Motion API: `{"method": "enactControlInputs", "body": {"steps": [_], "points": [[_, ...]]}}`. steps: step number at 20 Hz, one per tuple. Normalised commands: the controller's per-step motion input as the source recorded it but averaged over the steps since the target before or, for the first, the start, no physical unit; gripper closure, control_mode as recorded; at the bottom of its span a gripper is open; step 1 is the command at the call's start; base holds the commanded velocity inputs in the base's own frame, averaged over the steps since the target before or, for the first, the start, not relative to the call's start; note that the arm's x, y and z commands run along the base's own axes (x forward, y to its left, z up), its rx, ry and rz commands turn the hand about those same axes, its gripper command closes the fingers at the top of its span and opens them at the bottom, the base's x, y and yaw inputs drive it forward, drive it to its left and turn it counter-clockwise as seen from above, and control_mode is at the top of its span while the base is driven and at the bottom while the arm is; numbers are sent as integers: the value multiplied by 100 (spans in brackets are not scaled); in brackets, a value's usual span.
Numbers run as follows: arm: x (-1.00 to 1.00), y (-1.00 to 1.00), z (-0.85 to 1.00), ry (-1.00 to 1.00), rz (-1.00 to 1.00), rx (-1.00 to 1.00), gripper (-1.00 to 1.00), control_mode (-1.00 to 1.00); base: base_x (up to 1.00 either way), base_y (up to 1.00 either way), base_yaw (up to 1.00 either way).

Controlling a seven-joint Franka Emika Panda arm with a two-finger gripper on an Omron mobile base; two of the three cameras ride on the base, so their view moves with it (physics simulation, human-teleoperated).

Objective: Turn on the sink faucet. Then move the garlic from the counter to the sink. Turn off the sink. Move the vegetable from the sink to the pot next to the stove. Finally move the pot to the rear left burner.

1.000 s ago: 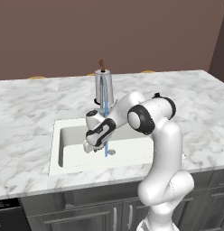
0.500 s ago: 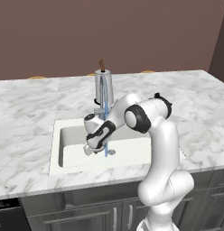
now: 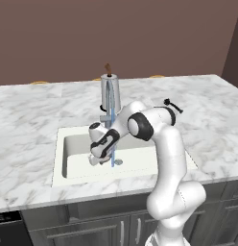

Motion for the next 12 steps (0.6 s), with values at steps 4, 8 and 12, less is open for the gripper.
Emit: {"method": "enactControlInputs", "body": {"steps": [4,8,12], "points": [[2,-1,-25,0,0,0,100,-100,0,0,0],[0,-1,-26,0,0,0,100,-100,0,0,0],[0,-2,-20,0,0,0,100,-100,0,0,0]]}}
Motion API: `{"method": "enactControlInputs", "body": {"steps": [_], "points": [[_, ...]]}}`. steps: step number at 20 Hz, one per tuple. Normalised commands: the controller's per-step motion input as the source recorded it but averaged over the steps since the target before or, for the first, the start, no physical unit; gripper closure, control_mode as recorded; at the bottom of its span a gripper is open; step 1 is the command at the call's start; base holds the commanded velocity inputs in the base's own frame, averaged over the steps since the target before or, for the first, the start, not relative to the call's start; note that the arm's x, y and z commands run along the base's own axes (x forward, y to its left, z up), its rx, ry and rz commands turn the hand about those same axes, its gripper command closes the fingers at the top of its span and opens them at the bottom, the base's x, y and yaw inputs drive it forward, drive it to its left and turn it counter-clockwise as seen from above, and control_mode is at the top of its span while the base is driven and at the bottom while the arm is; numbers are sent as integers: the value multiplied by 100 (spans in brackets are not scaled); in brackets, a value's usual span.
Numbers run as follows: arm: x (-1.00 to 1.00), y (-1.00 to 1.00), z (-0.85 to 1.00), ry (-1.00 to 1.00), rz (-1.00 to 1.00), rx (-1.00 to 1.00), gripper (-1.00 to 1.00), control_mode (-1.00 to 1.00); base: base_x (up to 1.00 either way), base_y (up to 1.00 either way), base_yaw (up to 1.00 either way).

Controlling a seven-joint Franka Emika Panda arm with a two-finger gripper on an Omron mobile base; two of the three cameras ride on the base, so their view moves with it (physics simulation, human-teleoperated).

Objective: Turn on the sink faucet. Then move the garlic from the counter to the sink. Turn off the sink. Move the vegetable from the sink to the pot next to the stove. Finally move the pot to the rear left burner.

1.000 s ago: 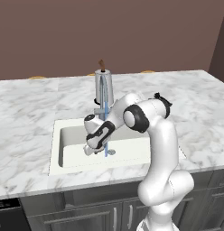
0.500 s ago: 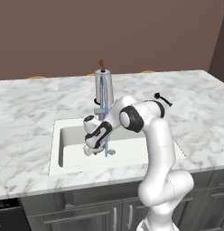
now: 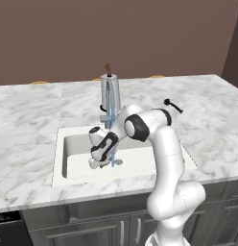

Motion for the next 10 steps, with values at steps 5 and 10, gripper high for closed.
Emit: {"method": "enactControlInputs", "body": {"steps": [5,10], "points": [[0,0,-7,0,0,0,100,-100,0,0,0],[0,0,0,0,0,0,100,-100,0,0,0]]}}
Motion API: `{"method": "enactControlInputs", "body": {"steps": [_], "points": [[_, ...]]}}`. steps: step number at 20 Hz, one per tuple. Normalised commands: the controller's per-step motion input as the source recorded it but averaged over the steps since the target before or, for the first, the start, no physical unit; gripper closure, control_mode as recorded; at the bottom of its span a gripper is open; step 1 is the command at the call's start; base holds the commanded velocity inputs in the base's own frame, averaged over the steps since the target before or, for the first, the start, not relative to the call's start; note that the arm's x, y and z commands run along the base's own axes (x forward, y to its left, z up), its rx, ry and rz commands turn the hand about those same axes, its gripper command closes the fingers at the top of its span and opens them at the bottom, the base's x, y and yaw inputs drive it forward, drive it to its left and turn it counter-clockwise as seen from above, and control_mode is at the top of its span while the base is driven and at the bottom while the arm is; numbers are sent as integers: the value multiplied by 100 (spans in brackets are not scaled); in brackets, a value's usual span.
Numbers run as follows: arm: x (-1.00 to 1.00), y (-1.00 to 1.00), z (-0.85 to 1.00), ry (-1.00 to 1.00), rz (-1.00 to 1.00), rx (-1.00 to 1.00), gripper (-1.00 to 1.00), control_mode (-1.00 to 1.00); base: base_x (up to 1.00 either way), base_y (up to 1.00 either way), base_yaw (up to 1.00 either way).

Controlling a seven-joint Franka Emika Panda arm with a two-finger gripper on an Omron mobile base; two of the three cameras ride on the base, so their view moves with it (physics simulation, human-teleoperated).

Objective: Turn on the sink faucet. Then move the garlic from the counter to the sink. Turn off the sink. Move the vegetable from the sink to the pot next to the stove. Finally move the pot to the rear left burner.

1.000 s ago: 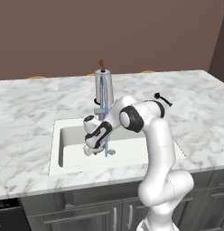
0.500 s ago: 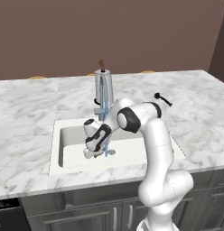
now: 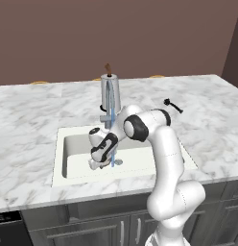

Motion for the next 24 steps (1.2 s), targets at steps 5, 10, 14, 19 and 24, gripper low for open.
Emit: {"method": "enactControlInputs", "body": {"steps": [5,10,14,19,24], "points": [[0,0,0,0,0,0,-100,-100,0,0,0],[0,0,0,0,0,0,-100,-100,0,0,0],[0,0,0,0,0,0,-100,-100,0,0,0],[0,0,0,0,0,0,-100,-100,0,0,0],[0,0,0,0,0,0,-100,-100,0,0,0]]}}
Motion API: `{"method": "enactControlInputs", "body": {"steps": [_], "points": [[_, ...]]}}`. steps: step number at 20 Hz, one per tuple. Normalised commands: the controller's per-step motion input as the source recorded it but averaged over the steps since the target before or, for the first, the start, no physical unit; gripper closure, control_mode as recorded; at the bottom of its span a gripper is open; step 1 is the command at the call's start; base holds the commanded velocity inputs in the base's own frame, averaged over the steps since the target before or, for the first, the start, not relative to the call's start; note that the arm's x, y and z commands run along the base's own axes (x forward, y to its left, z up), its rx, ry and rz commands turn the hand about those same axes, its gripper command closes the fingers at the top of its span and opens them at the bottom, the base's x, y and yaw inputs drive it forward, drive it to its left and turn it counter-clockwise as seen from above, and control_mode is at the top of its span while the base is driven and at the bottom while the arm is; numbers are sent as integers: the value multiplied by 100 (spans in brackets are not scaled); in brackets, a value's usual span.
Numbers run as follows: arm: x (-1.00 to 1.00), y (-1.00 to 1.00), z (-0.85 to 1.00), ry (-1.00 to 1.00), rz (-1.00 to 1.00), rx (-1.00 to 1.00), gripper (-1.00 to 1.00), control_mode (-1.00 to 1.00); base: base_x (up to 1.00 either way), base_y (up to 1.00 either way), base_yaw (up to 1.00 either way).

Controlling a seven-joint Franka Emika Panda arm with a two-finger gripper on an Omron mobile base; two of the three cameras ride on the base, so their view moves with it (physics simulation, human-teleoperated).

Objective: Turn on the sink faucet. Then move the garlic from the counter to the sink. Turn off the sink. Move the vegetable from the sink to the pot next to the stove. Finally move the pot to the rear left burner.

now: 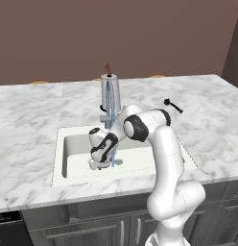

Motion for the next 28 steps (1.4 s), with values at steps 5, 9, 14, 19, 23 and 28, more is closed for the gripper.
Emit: {"method": "enactControlInputs", "body": {"steps": [5,9,14,19,23,28], "points": [[-7,-3,9,0,0,4,-100,-100,0,0,0],[-27,-2,8,-1,5,4,-100,-100,0,0,0],[-34,4,14,-4,14,3,-100,-100,0,0,0],[-27,9,86,-3,22,0,-100,-100,0,0,0],[-20,3,100,-3,20,0,-100,-100,0,0,0],[-32,0,90,-1,15,0,-100,-100,0,0,0]]}}
